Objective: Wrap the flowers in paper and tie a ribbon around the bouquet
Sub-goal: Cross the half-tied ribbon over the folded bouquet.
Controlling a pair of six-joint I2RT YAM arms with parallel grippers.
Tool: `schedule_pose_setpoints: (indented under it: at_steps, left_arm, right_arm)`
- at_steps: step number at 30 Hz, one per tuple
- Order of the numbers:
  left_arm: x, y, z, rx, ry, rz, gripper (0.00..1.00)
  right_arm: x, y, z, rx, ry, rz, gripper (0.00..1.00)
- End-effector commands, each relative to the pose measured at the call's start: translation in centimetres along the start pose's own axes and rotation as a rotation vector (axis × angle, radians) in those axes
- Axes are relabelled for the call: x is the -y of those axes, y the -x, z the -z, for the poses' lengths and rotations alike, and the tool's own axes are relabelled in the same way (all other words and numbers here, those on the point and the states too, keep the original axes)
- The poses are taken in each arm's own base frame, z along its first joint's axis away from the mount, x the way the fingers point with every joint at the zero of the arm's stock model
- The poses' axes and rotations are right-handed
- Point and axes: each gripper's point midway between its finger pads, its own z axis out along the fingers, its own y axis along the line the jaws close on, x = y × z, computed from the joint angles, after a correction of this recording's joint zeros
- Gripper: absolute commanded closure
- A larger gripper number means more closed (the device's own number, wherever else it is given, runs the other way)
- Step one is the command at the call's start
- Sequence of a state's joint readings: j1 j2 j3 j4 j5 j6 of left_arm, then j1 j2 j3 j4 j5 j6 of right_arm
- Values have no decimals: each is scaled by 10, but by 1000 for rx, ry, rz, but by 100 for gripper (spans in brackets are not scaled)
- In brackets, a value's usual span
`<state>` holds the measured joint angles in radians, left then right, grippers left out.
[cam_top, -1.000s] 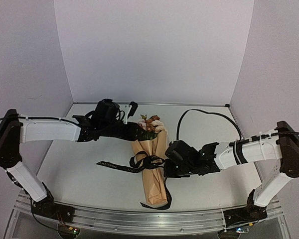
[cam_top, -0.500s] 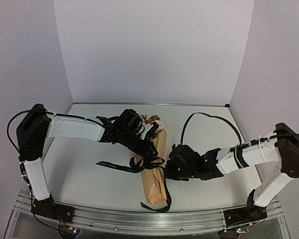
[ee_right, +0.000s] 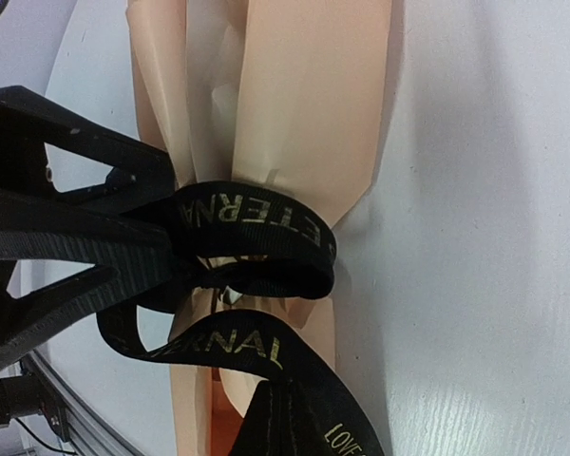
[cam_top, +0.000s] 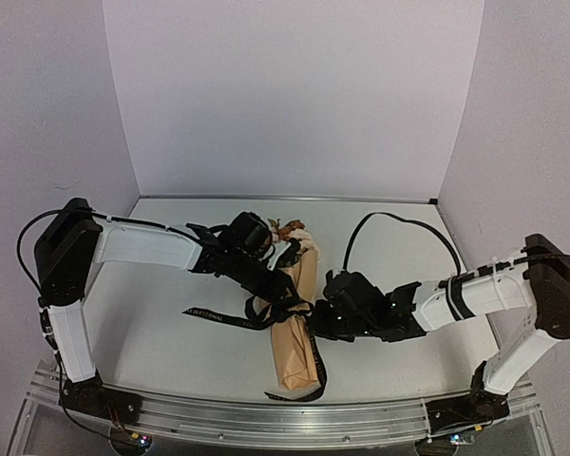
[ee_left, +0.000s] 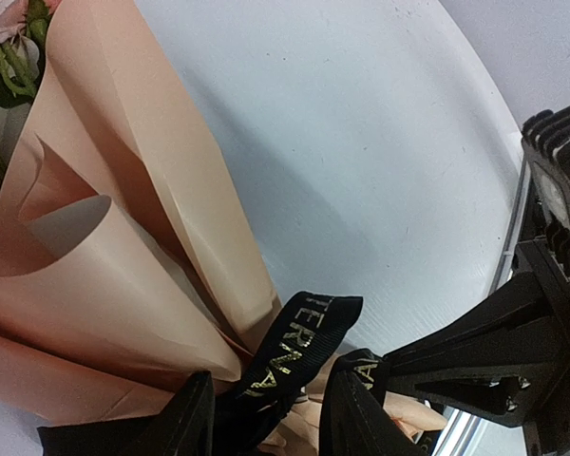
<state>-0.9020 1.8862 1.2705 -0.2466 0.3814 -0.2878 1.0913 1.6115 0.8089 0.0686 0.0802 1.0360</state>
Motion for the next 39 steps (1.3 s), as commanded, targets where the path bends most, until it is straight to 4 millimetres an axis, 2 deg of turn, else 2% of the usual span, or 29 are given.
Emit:
schedule_pose_setpoints:
  at_steps: [1, 15, 19, 25, 29, 39]
  left_arm:
    - [3, 4, -2, 4, -12, -8, 56]
    - [3, 0, -10, -17, 4, -23, 55]
    - [1, -1, -14, -28, 25, -25, 63]
    - [4, 5, -9, -4, 27, -28, 88]
    - [9, 12, -2, 26, 21, -37, 99]
    - [22, 19, 13, 80, -24, -61, 100]
  right_arm:
    - [-6, 6, -1, 16, 36, -33, 100]
    - [-3, 7, -5, 11, 36, -55, 100]
    - [-4, 8, -5, 9, 37, -56, 100]
    - [-3, 7, -7, 3, 35, -59, 100]
    - [-2, 6, -8, 2, 30, -61, 100]
    - [-4, 12, -11, -3, 25, -74, 100]
